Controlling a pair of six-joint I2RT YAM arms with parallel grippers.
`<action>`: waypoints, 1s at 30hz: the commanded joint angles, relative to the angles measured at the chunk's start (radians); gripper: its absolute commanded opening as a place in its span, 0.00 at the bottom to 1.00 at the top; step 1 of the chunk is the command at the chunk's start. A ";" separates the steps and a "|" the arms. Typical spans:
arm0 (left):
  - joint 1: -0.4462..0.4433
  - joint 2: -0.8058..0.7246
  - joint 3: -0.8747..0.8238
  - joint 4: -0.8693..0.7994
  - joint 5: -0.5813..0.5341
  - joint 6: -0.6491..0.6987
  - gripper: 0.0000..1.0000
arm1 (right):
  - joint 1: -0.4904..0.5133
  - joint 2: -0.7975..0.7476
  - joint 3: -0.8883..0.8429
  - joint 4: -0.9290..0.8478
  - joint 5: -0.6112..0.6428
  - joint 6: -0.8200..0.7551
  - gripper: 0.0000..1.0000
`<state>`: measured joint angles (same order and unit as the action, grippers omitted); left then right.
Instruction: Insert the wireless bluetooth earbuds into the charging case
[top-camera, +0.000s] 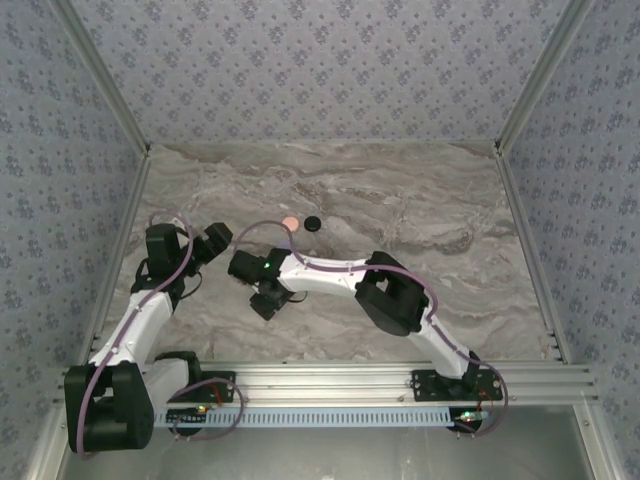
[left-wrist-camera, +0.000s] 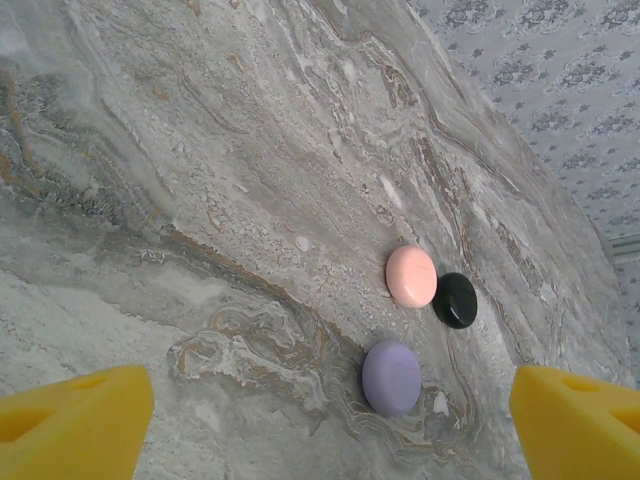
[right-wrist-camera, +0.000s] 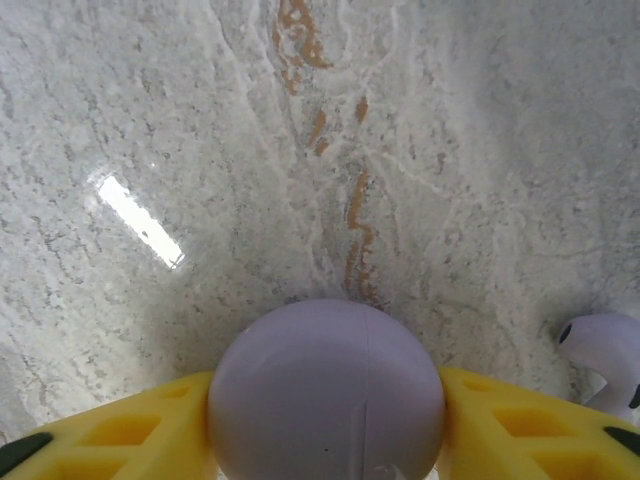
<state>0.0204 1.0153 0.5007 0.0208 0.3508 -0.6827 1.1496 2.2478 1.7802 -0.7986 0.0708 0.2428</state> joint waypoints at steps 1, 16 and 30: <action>0.006 -0.015 0.008 -0.014 0.006 0.000 0.91 | -0.005 -0.011 -0.016 0.006 0.015 -0.001 0.51; -0.014 0.044 0.089 0.038 0.233 0.048 0.85 | -0.119 -0.571 -0.407 0.313 0.102 -0.234 0.43; -0.271 0.034 0.267 0.057 0.422 0.187 0.83 | -0.202 -1.092 -0.813 0.775 0.114 -0.638 0.43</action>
<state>-0.2070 1.0863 0.7090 0.0460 0.6922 -0.5434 0.9531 1.2190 1.0039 -0.1642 0.1871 -0.2756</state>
